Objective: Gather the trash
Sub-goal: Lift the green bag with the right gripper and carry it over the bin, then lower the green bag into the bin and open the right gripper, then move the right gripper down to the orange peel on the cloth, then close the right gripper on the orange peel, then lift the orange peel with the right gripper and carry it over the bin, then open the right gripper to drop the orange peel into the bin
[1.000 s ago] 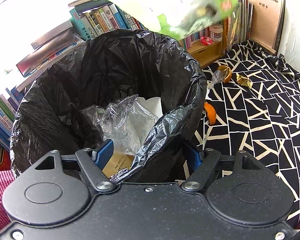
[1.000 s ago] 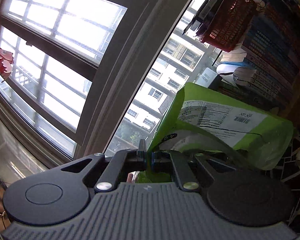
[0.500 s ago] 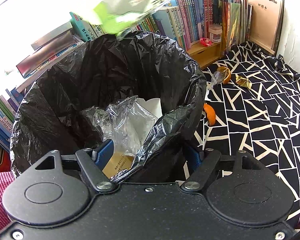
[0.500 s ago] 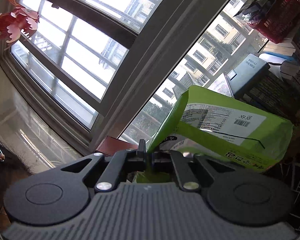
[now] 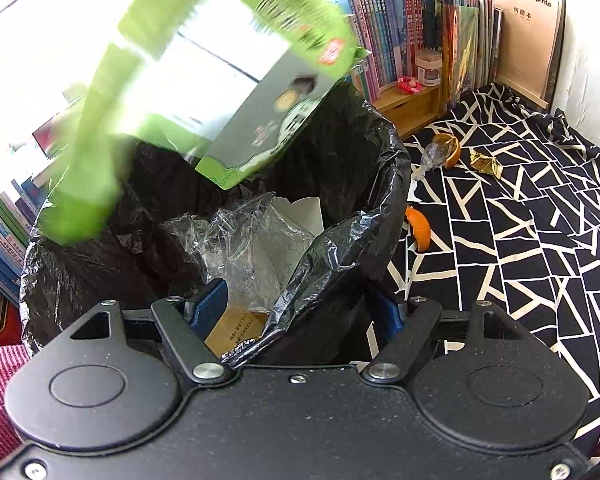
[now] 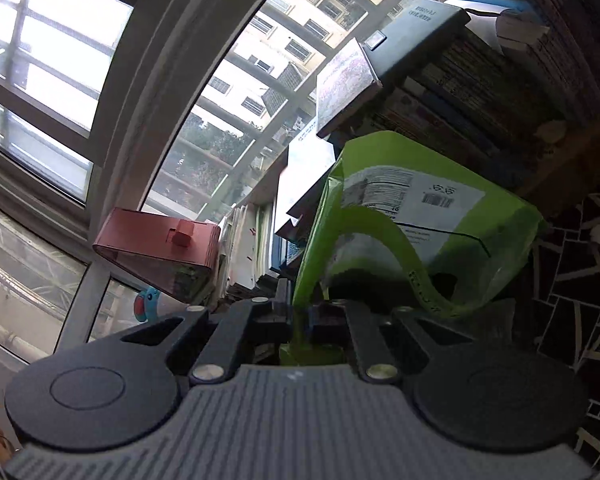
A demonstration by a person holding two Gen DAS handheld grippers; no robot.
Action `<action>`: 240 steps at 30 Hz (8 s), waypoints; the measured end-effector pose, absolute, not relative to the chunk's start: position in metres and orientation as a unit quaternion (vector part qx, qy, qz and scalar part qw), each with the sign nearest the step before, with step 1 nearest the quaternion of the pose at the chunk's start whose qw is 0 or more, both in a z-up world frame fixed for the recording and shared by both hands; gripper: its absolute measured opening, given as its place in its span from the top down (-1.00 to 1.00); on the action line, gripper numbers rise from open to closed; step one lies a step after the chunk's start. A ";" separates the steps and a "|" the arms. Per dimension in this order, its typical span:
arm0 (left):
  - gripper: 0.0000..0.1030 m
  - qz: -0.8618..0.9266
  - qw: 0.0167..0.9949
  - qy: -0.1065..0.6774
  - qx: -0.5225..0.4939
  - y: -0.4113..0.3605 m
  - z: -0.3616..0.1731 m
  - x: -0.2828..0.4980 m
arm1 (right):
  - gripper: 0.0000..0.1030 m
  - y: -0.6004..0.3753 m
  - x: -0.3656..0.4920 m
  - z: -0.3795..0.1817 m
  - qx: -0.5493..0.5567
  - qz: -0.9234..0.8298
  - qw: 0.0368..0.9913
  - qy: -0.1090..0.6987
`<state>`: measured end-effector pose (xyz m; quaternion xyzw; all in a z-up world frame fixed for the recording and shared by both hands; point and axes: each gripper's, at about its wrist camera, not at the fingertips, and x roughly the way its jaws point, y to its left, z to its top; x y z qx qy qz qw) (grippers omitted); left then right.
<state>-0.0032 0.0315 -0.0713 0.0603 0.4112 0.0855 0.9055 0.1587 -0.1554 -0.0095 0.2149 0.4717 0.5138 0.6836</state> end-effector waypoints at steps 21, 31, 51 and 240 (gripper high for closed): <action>-0.44 0.085 0.906 0.410 0.058 0.032 -0.071 -0.003 | 0.73 -0.050 0.180 -0.112 -0.021 0.404 0.679 0.613; -0.44 0.085 0.907 0.409 0.058 0.033 -0.069 -0.004 | 0.64 -0.021 0.177 -0.144 -0.100 0.371 0.661 0.645; -0.43 0.084 0.907 0.409 0.060 0.031 -0.070 -0.005 | -0.64 -0.082 0.152 -0.070 -0.031 0.465 0.668 0.580; -0.50 0.091 0.910 0.395 0.087 0.026 -0.069 -0.011 | -0.35 -0.181 0.110 -0.059 0.052 0.554 0.802 0.216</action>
